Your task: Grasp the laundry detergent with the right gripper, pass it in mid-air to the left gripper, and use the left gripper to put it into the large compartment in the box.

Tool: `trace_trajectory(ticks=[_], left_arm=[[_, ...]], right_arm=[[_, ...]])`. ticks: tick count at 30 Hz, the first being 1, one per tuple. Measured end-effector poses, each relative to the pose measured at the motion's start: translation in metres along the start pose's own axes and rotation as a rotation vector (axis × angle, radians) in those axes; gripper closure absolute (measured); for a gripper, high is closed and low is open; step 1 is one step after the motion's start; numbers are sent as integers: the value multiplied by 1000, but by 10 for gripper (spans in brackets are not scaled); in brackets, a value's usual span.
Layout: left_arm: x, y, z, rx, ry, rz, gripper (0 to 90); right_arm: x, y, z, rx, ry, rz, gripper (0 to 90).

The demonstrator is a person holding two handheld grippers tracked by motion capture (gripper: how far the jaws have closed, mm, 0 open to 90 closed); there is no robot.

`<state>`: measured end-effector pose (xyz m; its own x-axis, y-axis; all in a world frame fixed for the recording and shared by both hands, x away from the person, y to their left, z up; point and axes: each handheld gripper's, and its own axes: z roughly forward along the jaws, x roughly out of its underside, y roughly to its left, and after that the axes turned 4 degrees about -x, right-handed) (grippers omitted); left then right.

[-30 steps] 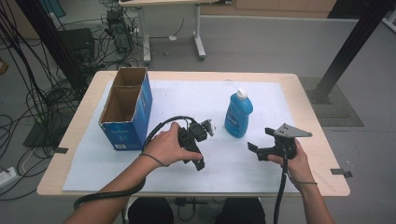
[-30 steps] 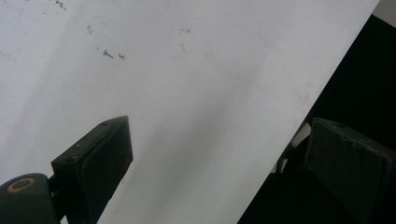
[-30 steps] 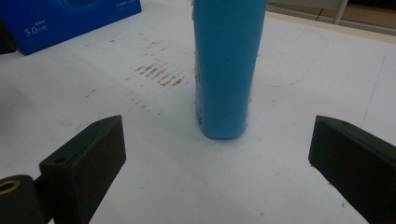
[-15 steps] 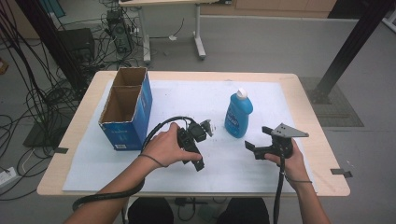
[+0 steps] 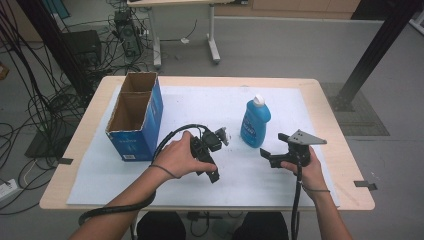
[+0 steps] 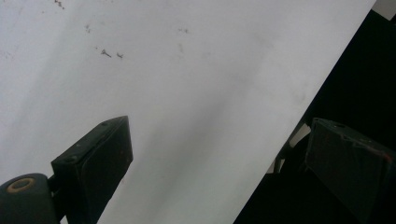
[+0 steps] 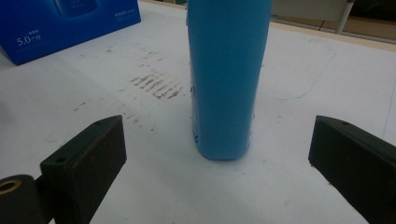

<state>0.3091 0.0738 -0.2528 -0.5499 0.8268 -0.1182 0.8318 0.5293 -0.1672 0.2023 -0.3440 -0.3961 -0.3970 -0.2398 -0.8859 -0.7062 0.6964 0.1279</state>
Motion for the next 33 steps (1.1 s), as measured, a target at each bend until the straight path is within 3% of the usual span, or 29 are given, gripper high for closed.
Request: trace_trajectory(ticks=[33], left_arm=[[0,1,-1,6,-6,-7,77]], right_arm=[[-8,-10,29,-3,-2,-10,39]])
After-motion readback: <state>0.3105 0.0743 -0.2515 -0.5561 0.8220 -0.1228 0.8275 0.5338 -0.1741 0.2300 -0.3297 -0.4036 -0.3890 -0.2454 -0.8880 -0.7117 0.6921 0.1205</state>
